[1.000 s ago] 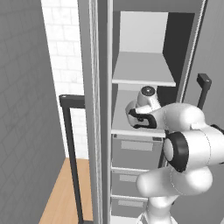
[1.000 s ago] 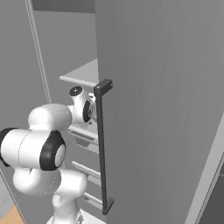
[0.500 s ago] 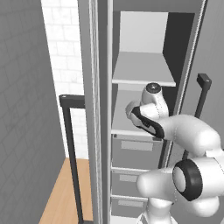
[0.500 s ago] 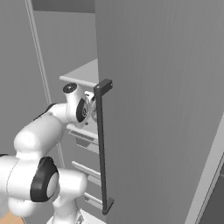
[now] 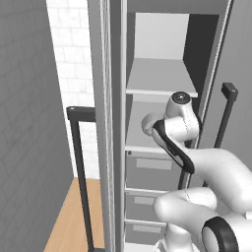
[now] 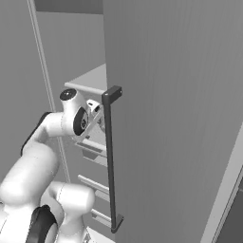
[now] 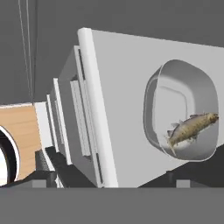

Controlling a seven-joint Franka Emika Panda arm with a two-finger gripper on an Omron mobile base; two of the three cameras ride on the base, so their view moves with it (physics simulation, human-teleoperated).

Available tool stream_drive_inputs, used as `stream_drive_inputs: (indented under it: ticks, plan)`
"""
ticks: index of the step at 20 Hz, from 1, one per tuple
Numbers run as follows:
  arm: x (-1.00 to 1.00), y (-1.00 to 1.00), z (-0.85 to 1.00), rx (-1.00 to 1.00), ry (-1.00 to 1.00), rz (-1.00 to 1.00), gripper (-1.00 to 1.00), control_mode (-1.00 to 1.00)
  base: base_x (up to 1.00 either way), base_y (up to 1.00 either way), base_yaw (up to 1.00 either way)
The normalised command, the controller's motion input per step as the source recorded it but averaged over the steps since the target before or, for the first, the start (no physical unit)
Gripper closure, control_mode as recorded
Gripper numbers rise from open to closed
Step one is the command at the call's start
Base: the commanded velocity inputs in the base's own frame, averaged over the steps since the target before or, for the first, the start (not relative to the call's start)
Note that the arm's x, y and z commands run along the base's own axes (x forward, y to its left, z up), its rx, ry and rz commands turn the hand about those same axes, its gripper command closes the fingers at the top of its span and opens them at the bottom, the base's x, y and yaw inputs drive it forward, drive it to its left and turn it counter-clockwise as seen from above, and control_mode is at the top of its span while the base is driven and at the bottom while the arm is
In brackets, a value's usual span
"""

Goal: Take the meat container that has the fish and place it on the second highest rack of the freezer. Then take the vegetable container that has the onion and lemon wedge and place it on the highest rack of the freezer.

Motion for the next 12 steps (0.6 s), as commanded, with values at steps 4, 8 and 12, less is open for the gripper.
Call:
stream_drive_inputs:
  ticks: [4, 8, 12]
  plan:
    - [-0.57, 0.00, 0.28, 0.05, 0.02, -0.16, -1.00, -1.00, 0.00, 0.00, 0.00]
    - [-0.48, 0.00, 0.27, 0.05, 0.00, -0.21, -1.00, -1.00, 0.00, 0.00, 0.00]
    - [-0.36, 0.03, 0.37, 0.06, 0.00, -0.28, -1.00, -1.00, 0.00, 0.00, 0.00]
